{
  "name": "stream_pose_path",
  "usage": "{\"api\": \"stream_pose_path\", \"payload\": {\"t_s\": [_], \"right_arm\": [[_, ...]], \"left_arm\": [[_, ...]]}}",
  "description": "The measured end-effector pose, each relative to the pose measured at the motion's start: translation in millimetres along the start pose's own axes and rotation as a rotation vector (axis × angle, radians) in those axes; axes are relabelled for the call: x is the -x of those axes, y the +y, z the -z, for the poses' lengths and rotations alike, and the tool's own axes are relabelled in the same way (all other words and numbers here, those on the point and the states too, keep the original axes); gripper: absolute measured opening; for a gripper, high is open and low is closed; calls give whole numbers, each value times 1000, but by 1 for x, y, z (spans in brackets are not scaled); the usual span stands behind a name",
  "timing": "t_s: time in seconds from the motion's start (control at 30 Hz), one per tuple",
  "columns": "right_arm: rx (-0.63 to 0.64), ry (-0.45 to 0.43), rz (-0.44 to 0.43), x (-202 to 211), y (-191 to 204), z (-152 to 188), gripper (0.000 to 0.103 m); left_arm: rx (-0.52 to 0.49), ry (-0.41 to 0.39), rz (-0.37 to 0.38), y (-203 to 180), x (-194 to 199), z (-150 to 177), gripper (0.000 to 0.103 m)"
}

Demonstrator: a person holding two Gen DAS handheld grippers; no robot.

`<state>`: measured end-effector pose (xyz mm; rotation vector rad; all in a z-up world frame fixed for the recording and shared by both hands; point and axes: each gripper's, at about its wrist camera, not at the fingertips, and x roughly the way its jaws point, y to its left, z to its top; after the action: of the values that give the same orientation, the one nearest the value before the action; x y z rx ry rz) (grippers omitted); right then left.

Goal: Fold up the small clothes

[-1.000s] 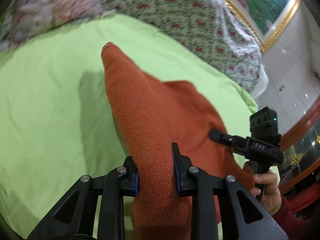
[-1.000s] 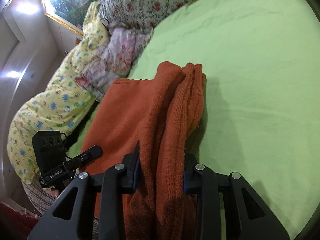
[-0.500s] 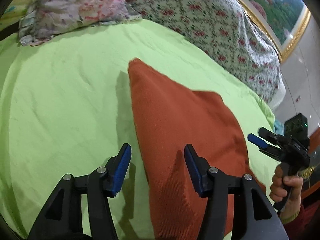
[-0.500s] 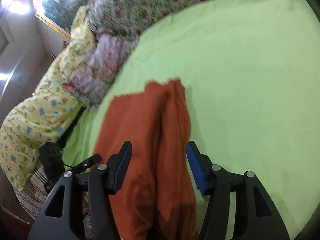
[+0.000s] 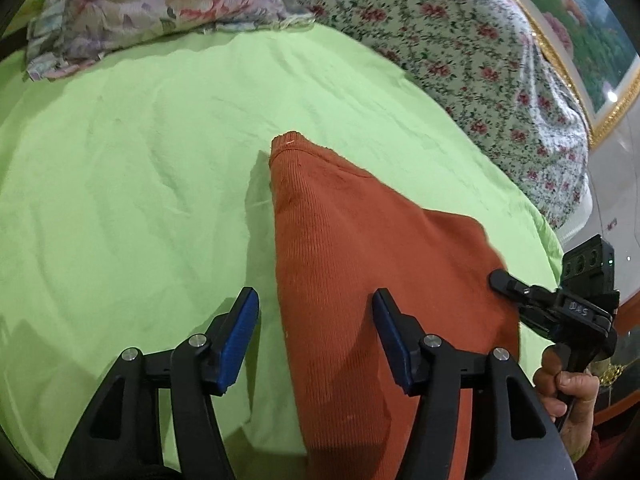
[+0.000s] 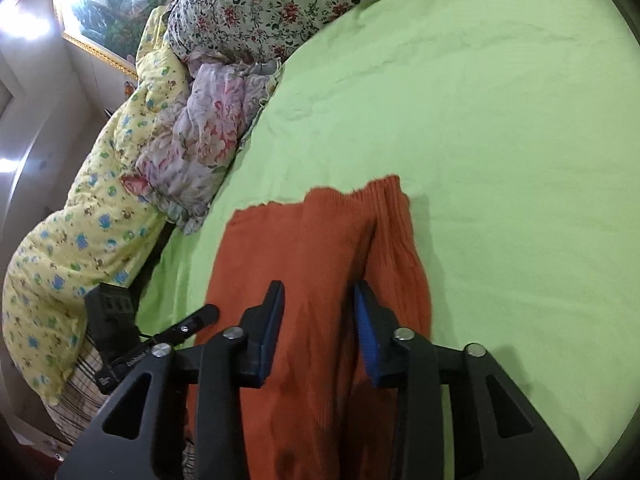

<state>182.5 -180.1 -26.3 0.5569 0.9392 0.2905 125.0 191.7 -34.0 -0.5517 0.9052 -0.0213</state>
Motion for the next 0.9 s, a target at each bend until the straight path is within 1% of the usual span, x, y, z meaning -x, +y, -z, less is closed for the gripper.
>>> {"api": "stream_pose_path", "payload": {"t_s": [0.03, 0.07, 0.1, 0.13, 0.23, 0.3, 0.37, 0.4, 0.43, 0.47, 0.53, 0.57, 0.6, 0.63, 0.7, 0.8, 0.9], "right_arm": [[5, 4, 7, -3, 0, -3, 6], [16, 11, 27, -5, 1, -6, 6], [37, 5, 43, -4, 3, -10, 6], [69, -23, 44, 1, 8, -16, 6], [90, -92, 17, 19, 13, -31, 6], [103, -78, 55, 15, 10, -34, 6], [107, -28, 107, 2, 2, -28, 6], [109, 3, 139, -7, -4, -22, 6], [105, 14, 149, -12, -9, -19, 6], [76, 12, 133, -16, -18, -14, 6], [30, -2, 95, -14, -28, -13, 6], [22, -10, 90, -12, -29, -13, 6], [30, -18, 100, -9, -25, -12, 6], [42, -20, 114, -5, -21, -11, 9], [47, -31, 133, 4, -15, -9, 10], [60, -62, 138, 28, -5, -1, 10], [70, -73, 118, 49, 2, 17, 10]], "left_arm": [[-2, 1, 10, -1, -2, -2, 44], [-9, 2, 21, -3, -2, -3, 41], [-24, -4, 14, -6, -1, -4, 41], [-42, -9, 4, -10, -1, -5, 41], [-72, -5, -26, -17, -7, -4, 42], [-89, -2, -61, -17, -12, -2, 42], [-108, -5, -93, -17, -16, 1, 45], [-118, -12, -104, -18, -17, 2, 48], [-124, -15, -120, -18, -17, 2, 54], [-129, -17, -137, -19, -17, 2, 55], [-124, -11, -139, -19, -14, 2, 56], [-121, -9, -140, -19, -10, 2, 56], [-125, -11, -142, -20, -6, 3, 55], [-133, -15, -150, -22, 0, 6, 54], [-141, -22, -150, -24, 12, 13, 54], [-164, -27, -130, -26, 34, 33, 55], [-176, -8, -99, -26, 50, 57, 55]]}}
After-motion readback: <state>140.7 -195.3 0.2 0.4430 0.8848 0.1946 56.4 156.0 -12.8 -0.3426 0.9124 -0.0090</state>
